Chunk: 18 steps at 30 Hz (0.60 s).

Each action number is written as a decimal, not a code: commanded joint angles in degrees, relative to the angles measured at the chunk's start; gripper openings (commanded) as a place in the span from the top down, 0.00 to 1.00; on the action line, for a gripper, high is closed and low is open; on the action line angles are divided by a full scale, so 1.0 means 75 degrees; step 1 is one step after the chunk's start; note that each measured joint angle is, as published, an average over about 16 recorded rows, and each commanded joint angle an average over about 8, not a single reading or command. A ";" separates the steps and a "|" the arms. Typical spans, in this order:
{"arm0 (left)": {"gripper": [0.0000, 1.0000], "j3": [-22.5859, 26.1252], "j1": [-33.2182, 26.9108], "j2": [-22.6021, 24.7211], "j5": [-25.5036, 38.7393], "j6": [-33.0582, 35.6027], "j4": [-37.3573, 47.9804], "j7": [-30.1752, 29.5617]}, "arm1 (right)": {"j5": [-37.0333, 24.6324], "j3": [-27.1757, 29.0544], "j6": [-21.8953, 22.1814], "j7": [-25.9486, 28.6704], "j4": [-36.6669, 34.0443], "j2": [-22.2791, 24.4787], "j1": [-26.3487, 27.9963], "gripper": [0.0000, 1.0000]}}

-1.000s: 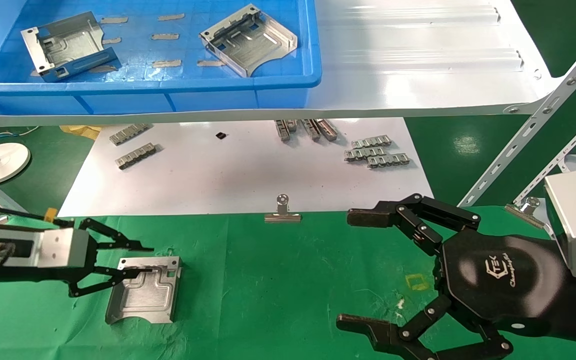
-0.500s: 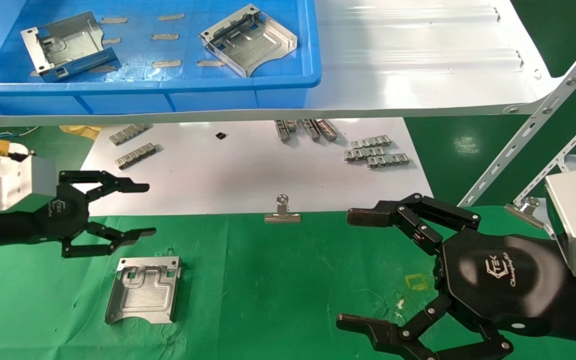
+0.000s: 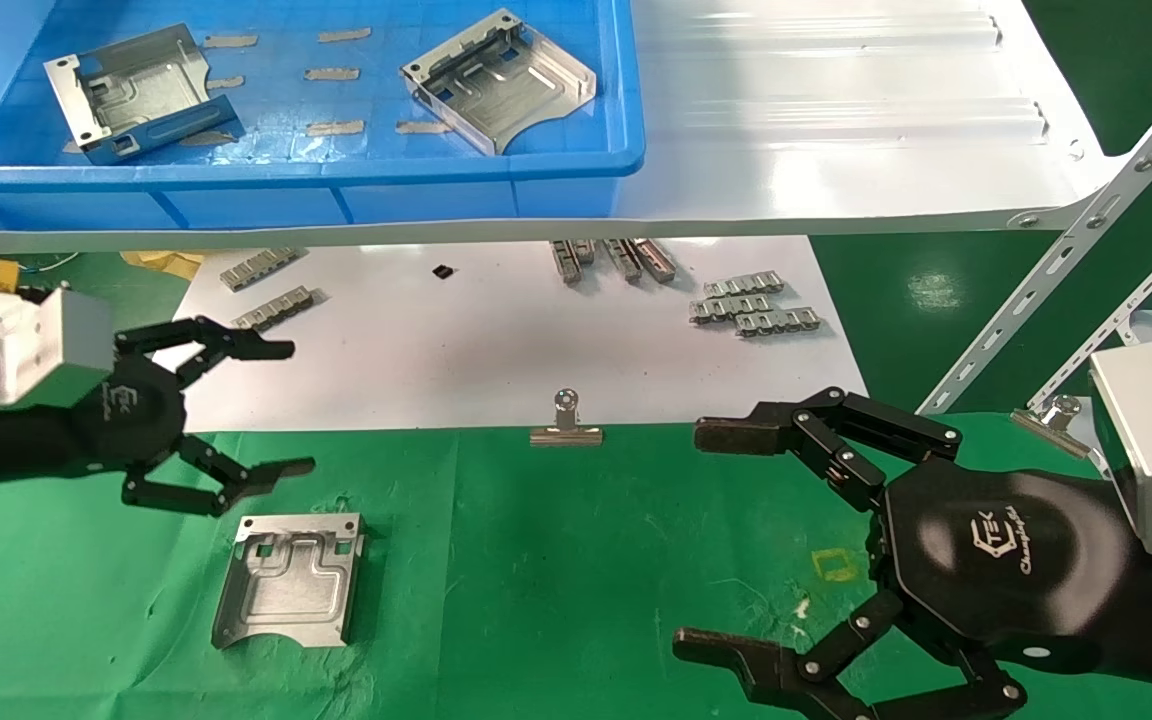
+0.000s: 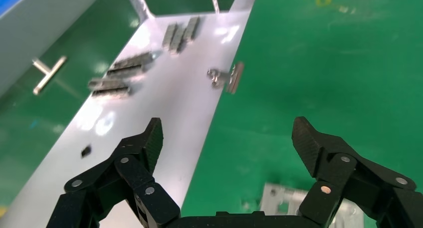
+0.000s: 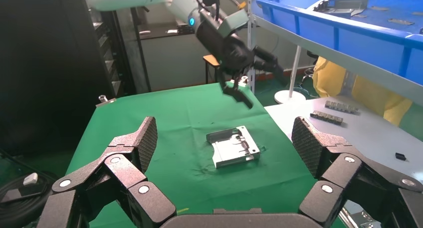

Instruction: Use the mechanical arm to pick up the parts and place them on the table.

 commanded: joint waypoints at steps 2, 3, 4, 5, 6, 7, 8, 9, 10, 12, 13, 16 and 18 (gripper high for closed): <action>0.00 -0.0199 0.0208 -0.0054 -0.0096 -0.0033 -0.0332 -0.0246 | 0.0000 0.0000 0.0000 0.0000 0.0000 0.0000 0.0000 0.00; 0.00 -0.0277 0.0291 -0.0075 -0.0131 -0.0046 -0.0464 -0.0342 | 0.0000 0.0000 0.0000 0.0000 0.0000 0.0000 0.0000 0.00; 0.00 -0.0353 0.0371 -0.0095 -0.0165 -0.0058 -0.0592 -0.0435 | 0.0000 0.0000 0.0000 0.0000 -0.0001 0.0000 0.0000 0.00; 0.00 -0.0428 0.0452 -0.0115 -0.0199 -0.0071 -0.0719 -0.0528 | 0.0000 0.0000 0.0000 0.0000 -0.0001 0.0000 0.0000 0.00; 0.00 -0.0506 0.0535 -0.0136 -0.0234 -0.0084 -0.0851 -0.0624 | 0.0000 -0.0001 0.0000 0.0000 -0.0001 0.0000 0.0000 0.00; 0.00 -0.0584 0.0618 -0.0157 -0.0269 -0.0096 -0.0982 -0.0719 | 0.0000 -0.0001 0.0000 0.0000 -0.0001 0.0000 0.0000 0.00; 0.00 -0.0660 0.0698 -0.0177 -0.0303 -0.0109 -0.1110 -0.0812 | 0.0001 -0.0001 0.0000 0.0000 -0.0001 0.0000 0.0000 0.00; 0.00 -0.0738 0.0782 -0.0198 -0.0338 -0.0122 -0.1242 -0.0908 | 0.0001 -0.0001 0.0000 0.0000 -0.0001 0.0000 0.0000 0.00; 0.00 -0.0817 0.0865 -0.0218 -0.0373 -0.0135 -0.1374 -0.1004 | 0.0001 -0.0001 0.0000 0.0000 -0.0001 0.0000 0.0000 0.00; 0.00 -0.0973 0.1032 -0.0260 -0.0443 -0.0161 -0.1638 -0.1196 | 0.0001 -0.0001 0.0000 -0.0001 -0.0001 0.0000 0.0000 0.00; 0.00 -0.1051 0.1115 -0.0281 -0.0479 -0.0174 -0.1770 -0.1292 | 0.0001 -0.0001 0.0000 -0.0001 -0.0001 0.0000 0.0000 0.00; 0.00 -0.1287 0.1365 -0.0344 -0.0584 -0.0212 -0.2166 -0.1580 | 0.0001 -0.0001 0.0000 -0.0001 -0.0001 0.0000 0.0001 0.00; 0.00 -0.1443 0.1532 -0.0385 -0.0654 -0.0238 -0.2431 -0.1772 | 0.0001 -0.0001 0.0000 -0.0001 -0.0001 0.0000 0.0001 0.00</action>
